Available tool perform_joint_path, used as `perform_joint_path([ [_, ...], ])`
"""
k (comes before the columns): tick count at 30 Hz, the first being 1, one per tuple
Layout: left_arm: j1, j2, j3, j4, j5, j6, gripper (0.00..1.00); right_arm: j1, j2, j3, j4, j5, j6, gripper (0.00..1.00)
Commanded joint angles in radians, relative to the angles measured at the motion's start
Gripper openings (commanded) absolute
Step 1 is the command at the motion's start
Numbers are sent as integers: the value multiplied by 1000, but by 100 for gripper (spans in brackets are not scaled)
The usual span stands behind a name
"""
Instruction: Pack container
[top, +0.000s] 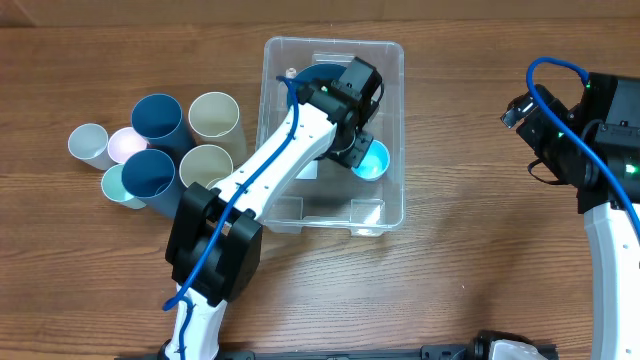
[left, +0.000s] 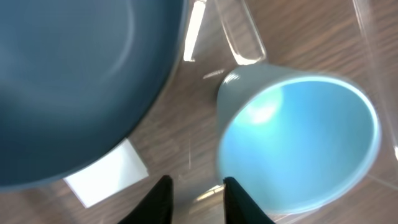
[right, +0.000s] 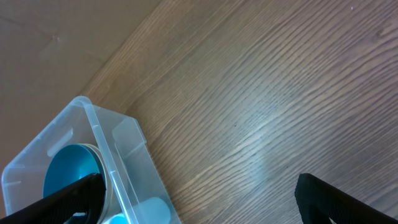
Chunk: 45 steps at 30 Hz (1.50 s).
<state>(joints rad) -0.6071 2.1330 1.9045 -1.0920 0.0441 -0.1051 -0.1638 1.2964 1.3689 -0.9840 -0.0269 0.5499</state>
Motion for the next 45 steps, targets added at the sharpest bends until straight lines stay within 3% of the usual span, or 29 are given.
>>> perform_joint_path([
  [1, 2, -16, 224, -109, -45, -8, 38, -2, -2, 12, 5, -2, 5, 100],
  [3, 2, -16, 335, -184, -74, -8, 48, -2, -2, 12, 5, -1, 5, 100],
  [8, 28, -16, 578, -391, -264, -90, 60, -2, -2, 12, 5, -2, 5, 100],
  [11, 138, -19, 756, -598, -378, -179, 63, -2, -2, 12, 5, -1, 5, 100],
  [14, 309, -91, 761, -598, -286, -229, 64, -2, -2, 12, 5, -2, 5, 100],
  [21, 891, -179, 745, -598, 60, -269, 66, -2, 0, 12, 5, -1, 5, 100],
  [24, 1060, -178, 683, -597, 72, -270, 65, -2, 0, 12, 5, -2, 5, 100],
  [28, 1180, -173, 518, -559, 42, -246, 71, -2, 0, 12, 5, -2, 5, 100],
  [37, 1191, -173, -18, -167, 35, -232, 76, -2, 0, 12, 5, -2, 5, 100],
  [45, 1190, -169, -275, 119, 27, -223, 77, -2, 0, 12, 5, -1, 5, 100],
])
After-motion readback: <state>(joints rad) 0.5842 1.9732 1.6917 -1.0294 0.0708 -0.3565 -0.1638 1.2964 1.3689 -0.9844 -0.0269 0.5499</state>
